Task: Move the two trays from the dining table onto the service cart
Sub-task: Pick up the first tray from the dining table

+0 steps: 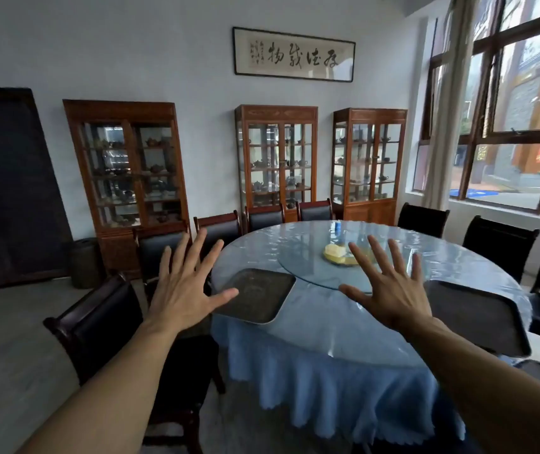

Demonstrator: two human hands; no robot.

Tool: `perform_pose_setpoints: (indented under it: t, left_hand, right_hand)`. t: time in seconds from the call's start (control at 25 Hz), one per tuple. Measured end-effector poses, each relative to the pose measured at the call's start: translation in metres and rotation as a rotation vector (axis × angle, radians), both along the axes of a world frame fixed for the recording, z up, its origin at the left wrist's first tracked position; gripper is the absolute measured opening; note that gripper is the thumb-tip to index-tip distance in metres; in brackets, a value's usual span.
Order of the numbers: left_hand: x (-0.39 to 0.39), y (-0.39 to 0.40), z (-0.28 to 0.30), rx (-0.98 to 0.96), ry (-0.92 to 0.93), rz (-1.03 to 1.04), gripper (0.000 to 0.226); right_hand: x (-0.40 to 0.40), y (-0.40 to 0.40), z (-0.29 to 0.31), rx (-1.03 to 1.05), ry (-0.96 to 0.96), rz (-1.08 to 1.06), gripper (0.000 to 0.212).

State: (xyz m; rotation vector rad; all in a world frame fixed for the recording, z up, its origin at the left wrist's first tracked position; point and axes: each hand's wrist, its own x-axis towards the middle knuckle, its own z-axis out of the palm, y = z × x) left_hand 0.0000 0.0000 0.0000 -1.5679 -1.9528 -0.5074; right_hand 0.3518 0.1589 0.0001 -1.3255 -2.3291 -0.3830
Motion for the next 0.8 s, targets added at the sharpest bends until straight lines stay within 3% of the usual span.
perform_pose_setpoints:
  t: [0.32, 0.8]
  left_hand:
    - [-0.030, -0.051, -0.068, -0.231, -0.116, 0.096, 0.098]
    - [-0.070, -0.049, -0.102, -0.289, -0.224, 0.076, 0.098]
  right_hand:
    - [-0.048, -0.029, -0.062, -0.131, -0.072, -0.011, 0.082]
    - [-0.091, -0.039, -0.102, -0.221, -0.092, -0.057, 0.090]
